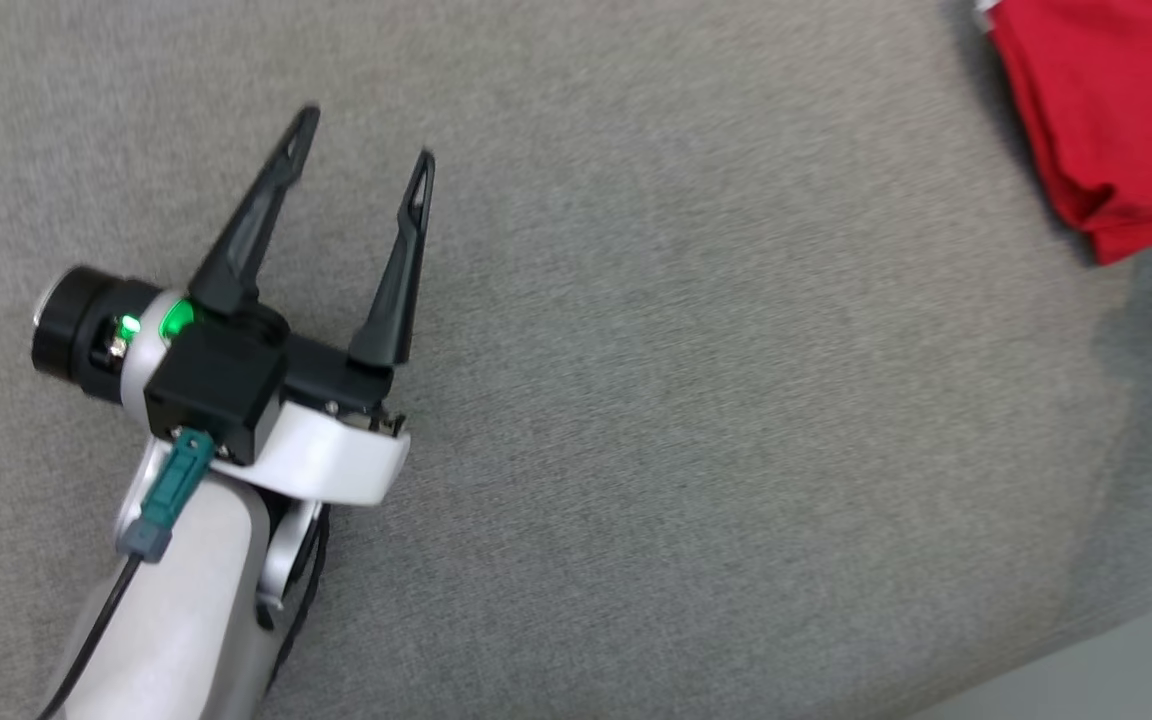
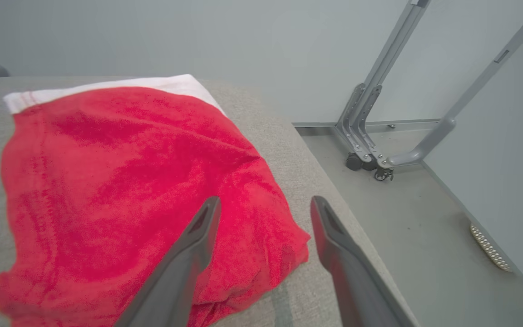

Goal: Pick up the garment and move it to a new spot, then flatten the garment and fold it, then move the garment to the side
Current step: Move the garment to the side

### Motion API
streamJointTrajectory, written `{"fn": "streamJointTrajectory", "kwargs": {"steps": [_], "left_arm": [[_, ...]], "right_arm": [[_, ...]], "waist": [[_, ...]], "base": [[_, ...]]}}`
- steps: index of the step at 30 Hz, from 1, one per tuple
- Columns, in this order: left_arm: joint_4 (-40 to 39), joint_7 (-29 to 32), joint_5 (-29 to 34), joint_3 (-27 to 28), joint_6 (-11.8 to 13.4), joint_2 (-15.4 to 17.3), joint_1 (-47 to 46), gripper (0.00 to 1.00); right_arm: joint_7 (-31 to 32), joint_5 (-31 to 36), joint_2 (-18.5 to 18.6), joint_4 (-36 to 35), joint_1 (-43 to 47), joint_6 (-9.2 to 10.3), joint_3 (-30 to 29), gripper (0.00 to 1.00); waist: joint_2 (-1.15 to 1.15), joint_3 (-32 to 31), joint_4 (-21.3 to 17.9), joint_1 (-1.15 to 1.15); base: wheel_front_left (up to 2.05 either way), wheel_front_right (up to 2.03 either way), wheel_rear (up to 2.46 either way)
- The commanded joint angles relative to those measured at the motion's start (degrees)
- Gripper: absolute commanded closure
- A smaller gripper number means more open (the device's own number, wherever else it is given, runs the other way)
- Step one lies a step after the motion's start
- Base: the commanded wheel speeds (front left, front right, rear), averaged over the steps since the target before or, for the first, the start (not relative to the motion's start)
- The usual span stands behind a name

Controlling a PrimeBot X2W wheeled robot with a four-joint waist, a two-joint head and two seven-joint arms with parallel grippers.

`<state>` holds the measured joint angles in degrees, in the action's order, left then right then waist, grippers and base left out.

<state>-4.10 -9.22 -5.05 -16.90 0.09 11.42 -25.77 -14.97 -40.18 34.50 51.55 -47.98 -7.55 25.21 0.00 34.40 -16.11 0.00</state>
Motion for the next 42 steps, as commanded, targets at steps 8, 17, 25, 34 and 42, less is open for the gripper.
{"fn": "streamJointTrajectory", "kwargs": {"steps": [8,17,25,34,42], "left_arm": [[0.5,-0.6,-3.3,2.4,3.1,-0.4,8.5,0.00],[1.9,-2.0,-6.3,4.6,5.9,-1.7,15.0,0.00],[4.2,-4.0,-8.2,6.7,7.7,-2.5,18.7,0.00],[6.5,-5.0,-10.1,8.3,8.0,-2.1,23.6,0.00],[7.6,-4.3,-10.7,8.3,8.5,-1.5,29.3,0.00]], "right_arm": [[-0.1,12.4,-11.5,-17.7,18.9,0.12,-17.0,0.00],[-0.1,22.0,-19.5,-32.8,29.9,0.12,-20.0,0.00],[1.2,24.7,-20.8,-40.1,34.3,0.12,-19.4,0.00],[6.2,25.6,-21.4,-45.7,40.6,0.12,-20.2,0.00],[9.1,25.6,-22.7,-48.6,47.1,0.12,-21.6,0.00]], "waist": [[0.00,-10.2,-2.4,0.00],[0.00,-15.3,2.2,0.00],[0.00,-19.7,8.8,0.00],[0.00,-25.8,13.8,0.00],[0.00,-31.4,13.6,0.00]], "base": [[0.00,0.00,0.00],[0.00,0.00,0.00],[0.00,0.00,0.00],[0.00,0.00,0.00],[0.00,0.00,0.00]]}}
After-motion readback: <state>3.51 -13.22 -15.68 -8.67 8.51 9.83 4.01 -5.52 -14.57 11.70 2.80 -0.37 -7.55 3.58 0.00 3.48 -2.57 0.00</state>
